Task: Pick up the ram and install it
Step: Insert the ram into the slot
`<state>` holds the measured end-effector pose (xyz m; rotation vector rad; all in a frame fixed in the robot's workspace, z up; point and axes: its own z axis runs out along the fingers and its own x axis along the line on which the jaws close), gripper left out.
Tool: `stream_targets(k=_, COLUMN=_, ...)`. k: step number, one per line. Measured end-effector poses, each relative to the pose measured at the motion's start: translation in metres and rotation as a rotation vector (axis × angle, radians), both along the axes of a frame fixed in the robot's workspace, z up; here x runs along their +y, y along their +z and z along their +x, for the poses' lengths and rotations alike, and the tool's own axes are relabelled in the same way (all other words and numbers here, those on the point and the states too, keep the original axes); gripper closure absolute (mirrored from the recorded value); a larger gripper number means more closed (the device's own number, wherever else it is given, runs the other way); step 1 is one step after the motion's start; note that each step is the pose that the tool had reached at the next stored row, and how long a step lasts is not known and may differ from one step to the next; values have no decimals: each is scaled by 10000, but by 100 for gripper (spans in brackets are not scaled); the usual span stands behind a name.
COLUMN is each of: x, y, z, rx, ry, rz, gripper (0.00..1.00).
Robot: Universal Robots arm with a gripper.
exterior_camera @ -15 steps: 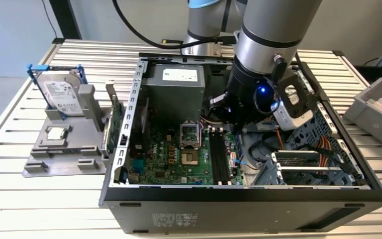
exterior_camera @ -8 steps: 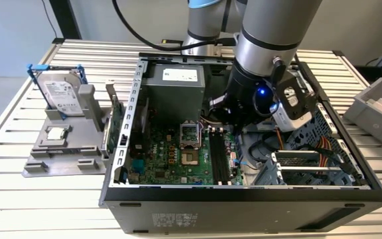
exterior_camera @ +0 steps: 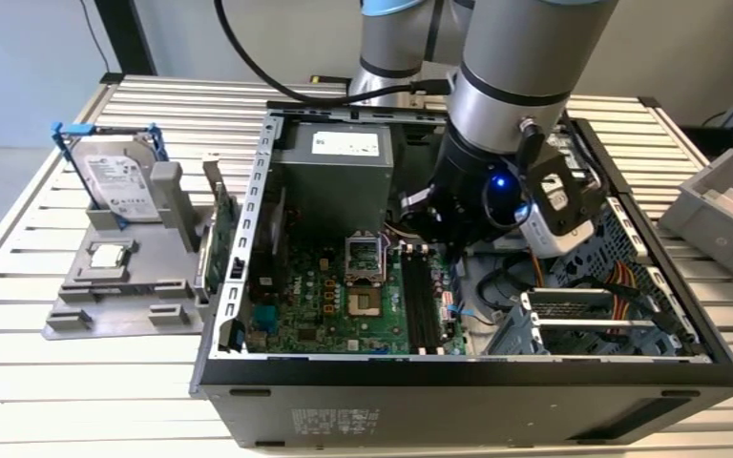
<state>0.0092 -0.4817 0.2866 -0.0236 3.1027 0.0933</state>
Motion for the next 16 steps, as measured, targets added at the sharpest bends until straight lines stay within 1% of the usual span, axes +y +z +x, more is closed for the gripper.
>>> stream_targets(k=5, x=1, y=-59, z=-1, rx=0, ry=-8, rz=0, gripper=100)
stream_targets(k=13, x=1, y=-66, z=3, rx=0, ry=-7, rz=-2, gripper=100)
stream_targets(k=16, x=0, y=-79, z=21, rx=0, ry=-27, rz=-3, gripper=100)
